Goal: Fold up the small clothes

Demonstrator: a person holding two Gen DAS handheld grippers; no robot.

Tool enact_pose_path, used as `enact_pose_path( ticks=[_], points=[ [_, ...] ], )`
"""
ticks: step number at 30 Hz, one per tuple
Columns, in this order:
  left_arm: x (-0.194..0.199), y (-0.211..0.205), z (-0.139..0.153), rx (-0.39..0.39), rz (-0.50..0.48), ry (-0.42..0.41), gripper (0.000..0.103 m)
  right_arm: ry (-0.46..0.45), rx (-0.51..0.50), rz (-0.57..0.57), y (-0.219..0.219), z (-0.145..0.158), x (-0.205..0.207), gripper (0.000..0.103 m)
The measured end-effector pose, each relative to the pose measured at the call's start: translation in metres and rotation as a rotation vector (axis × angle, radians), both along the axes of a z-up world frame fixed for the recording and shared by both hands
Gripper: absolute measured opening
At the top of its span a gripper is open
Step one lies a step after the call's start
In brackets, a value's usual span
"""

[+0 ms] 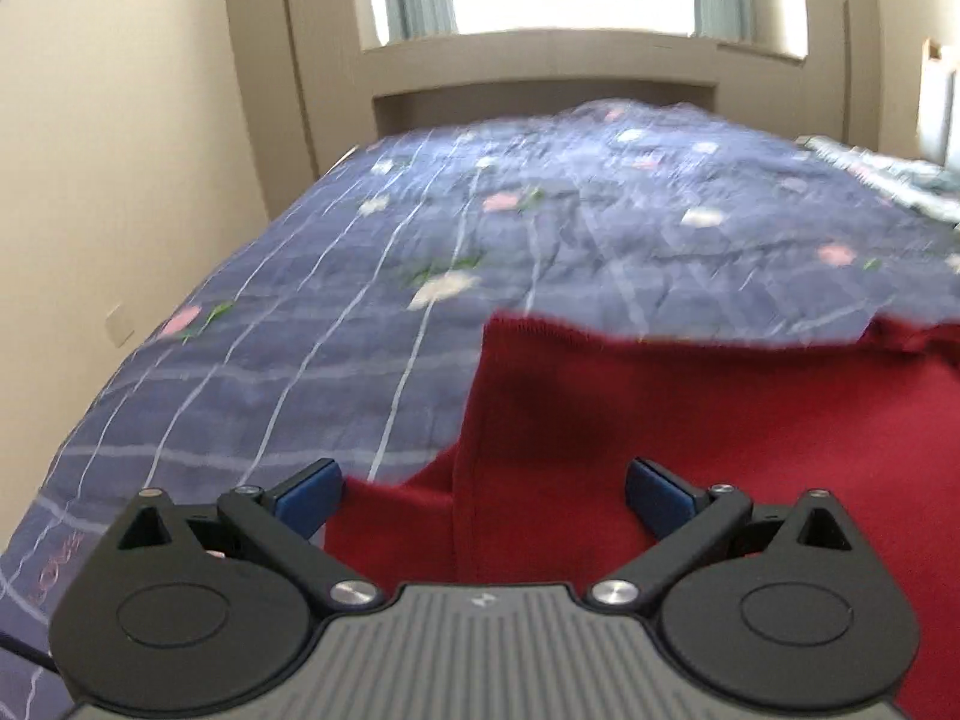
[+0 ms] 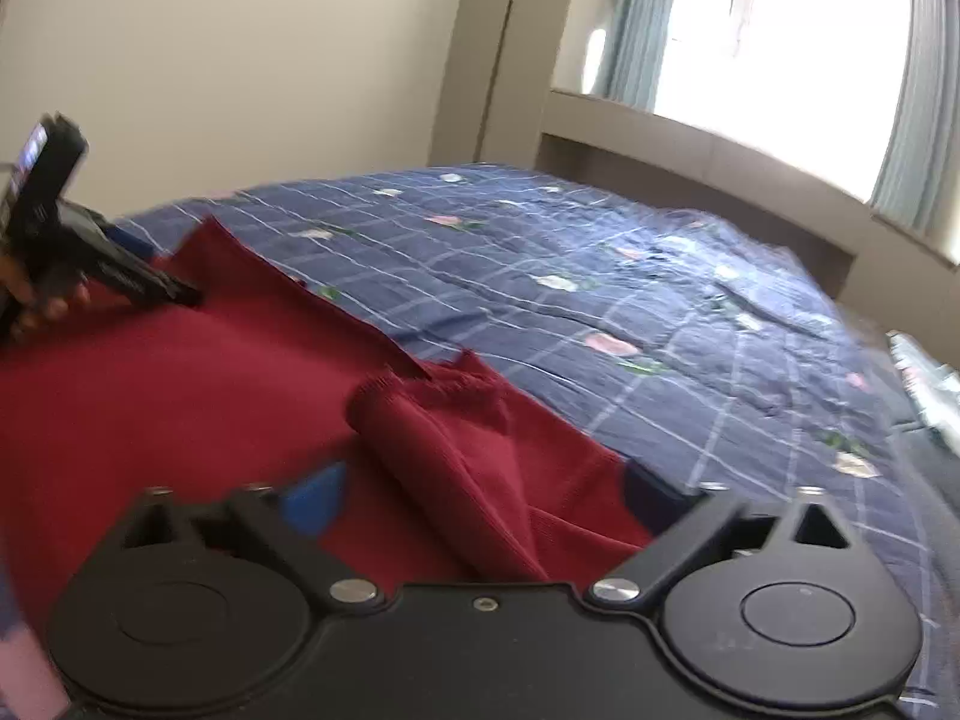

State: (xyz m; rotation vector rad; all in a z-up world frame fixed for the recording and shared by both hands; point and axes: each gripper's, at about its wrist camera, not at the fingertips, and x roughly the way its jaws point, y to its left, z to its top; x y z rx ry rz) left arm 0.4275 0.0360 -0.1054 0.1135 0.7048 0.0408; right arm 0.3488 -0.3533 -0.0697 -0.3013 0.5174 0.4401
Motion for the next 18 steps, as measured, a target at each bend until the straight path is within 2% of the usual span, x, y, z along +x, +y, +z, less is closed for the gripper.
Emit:
enact_pose_path(
  ticks=[1,2,4,6,10,12,15,17,18],
  points=[
    [0.000,0.002,-0.002,-0.020,0.004,0.003,0.103,-0.005,0.006,-0.013,-0.002,-0.002,0.001,0.071],
    [0.001,0.005,-0.002,-0.042,0.011,0.007,0.103,-0.006,0.028,-0.037,-0.006,-0.002,0.003,0.064],
    [0.005,0.014,-0.005,-0.098,0.022,0.034,0.103,-0.007,0.088,-0.112,-0.017,-0.002,0.010,0.033],
    [0.007,0.022,-0.007,-0.148,0.026,0.050,0.103,-0.007,0.130,-0.205,-0.030,-0.003,0.019,0.018],
    [0.004,0.023,-0.010,-0.146,0.030,0.035,0.103,0.067,0.215,-0.361,-0.058,-0.013,0.036,0.009],
    [0.004,0.021,-0.011,-0.136,0.033,0.033,0.103,0.092,0.190,-0.412,-0.064,-0.021,0.037,0.007],
    [0.004,0.021,-0.011,-0.141,0.035,0.034,0.103,0.108,0.209,-0.422,-0.070,-0.027,0.034,0.008],
    [0.005,0.021,-0.011,-0.143,0.035,0.033,0.103,0.078,0.199,-0.424,-0.068,-0.021,0.030,0.027],
    [0.005,0.021,-0.012,-0.142,0.035,0.033,0.103,0.055,0.175,-0.427,-0.066,-0.015,0.026,0.048]
  ],
)
